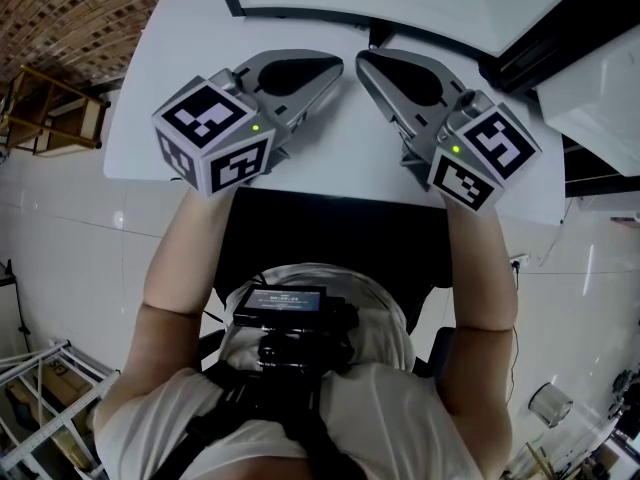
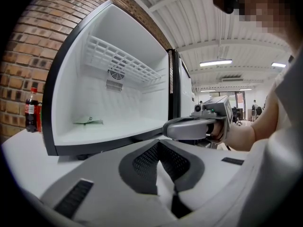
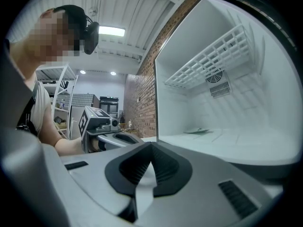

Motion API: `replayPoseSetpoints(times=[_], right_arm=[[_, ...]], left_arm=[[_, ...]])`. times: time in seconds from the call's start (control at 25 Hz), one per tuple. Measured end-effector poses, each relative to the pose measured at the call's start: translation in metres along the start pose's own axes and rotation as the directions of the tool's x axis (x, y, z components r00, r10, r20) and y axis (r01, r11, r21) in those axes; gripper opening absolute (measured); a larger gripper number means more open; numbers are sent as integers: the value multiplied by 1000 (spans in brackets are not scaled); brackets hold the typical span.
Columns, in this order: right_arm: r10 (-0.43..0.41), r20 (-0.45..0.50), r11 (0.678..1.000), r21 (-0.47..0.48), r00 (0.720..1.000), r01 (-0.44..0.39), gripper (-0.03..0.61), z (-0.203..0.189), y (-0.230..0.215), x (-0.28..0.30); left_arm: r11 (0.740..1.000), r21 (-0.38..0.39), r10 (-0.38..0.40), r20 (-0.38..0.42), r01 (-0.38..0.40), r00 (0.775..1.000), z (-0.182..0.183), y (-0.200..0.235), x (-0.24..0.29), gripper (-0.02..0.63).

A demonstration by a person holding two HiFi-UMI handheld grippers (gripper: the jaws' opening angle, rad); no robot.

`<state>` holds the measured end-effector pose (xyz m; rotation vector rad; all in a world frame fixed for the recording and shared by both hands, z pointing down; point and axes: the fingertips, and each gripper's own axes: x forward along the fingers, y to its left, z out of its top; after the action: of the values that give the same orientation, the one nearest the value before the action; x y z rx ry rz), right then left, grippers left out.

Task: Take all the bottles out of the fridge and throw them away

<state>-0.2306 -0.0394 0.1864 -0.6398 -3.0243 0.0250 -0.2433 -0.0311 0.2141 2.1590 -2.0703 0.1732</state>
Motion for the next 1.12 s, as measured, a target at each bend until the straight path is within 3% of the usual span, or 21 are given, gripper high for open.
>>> replayPoseSetpoints(times=[0.32,0.44,0.52,0.6,0.68,0.88,1.12], right_arm=[[6,-17,999,-49,1000,-7,0,1,1,5],[-20,-53,984,-176,998,10,0,7,-6,9],[-95,-138,932,-361,986,39,0,7,-19,12],[-186,-234,841,-541,954,31,0,4,-33,17],[-227,-263,759,-651,938,1,28,8,-45,25],[-268,-287,657,-753,920,-43,31,18,-81,57],[-330,-367,481,-858,870,-180,34,11,-106,89]], left_arm=[[1000,-4,-4,-3,4,1000,-2,-2,1,14],[1000,-2,-4,-1,4,1000,-2,-3,3,12],[1000,-1,-3,-2,3,1000,-2,-2,4,12],[1000,-2,3,-4,-3,1000,-2,-1,5,11],[1000,-3,10,-4,-10,1000,-2,-1,6,11],[1000,-1,3,-14,-3,1000,-2,1,5,11],[1000,1,-14,-14,14,1000,2,-6,4,11]])
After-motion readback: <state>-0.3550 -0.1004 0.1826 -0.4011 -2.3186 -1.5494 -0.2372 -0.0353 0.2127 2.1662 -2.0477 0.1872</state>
